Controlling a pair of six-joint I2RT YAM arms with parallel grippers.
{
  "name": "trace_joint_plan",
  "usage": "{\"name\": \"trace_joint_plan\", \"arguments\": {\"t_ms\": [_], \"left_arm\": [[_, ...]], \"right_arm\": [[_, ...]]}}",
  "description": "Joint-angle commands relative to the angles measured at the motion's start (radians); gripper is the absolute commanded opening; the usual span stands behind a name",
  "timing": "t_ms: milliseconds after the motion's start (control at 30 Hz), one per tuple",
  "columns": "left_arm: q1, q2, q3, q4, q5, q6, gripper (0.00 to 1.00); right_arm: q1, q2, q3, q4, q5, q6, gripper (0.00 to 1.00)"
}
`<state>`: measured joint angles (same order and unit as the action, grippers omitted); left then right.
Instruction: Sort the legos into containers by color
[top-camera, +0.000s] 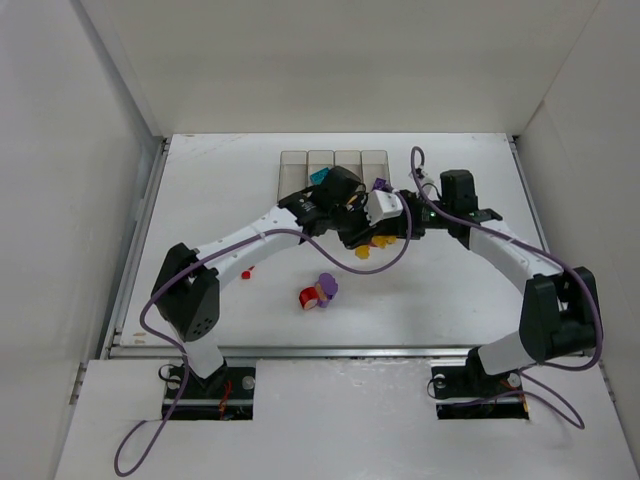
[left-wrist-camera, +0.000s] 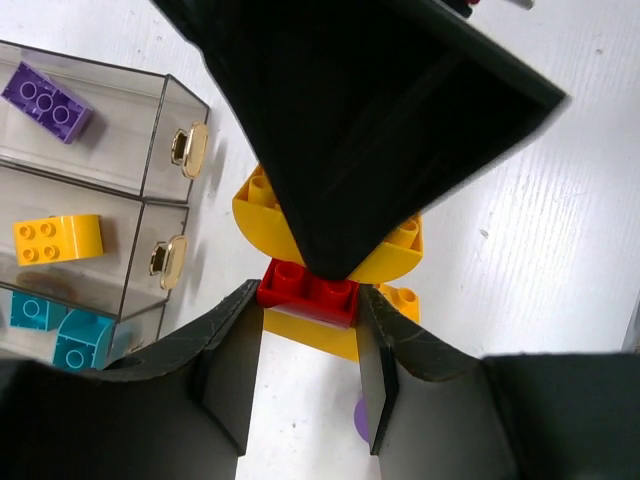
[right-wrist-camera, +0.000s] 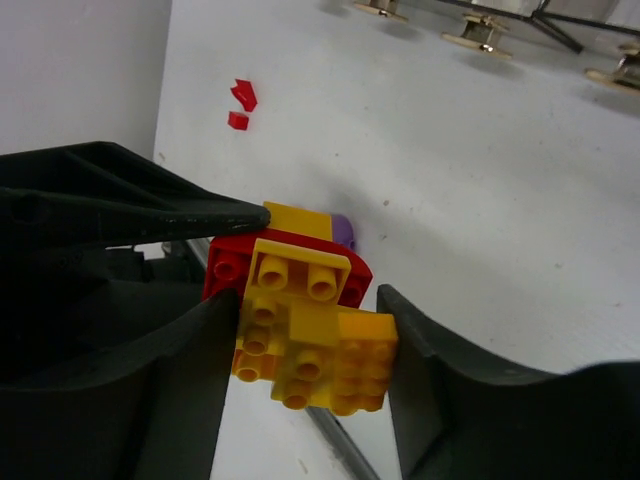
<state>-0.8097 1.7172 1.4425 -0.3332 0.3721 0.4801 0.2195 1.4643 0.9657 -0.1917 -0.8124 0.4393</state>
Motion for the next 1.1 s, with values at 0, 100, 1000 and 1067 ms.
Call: {"name": "trace_joint_plan", "arguments": {"t_ms": [0, 100, 1000, 1067], "left_arm": [[-0.002, -0.053, 0.068, 0.046, 0.027, -0.014, 0.00], [-0.002, -0.053, 0.068, 0.056, 0.005, -0.023, 0.00], [0.046, -0.094, -0.125, 0.026, -0.039, -0.032, 0.00], [0.046, -0.084, -0.134, 0.036, -0.039, -0.032, 0.00]], "right_arm": [[0.021, 0.010, 0.051, 0.047, -0.010, -0.004, 0.59], [0.021, 0.010, 0.051, 0.057, -0.020, -0.004, 0.37], [-0.042, 0.020, -0.010, 0.047, -0.011, 0.015, 0.00], [-0.042, 0.034, -0.019, 0.047, -0.011, 0.015, 0.00]]}}
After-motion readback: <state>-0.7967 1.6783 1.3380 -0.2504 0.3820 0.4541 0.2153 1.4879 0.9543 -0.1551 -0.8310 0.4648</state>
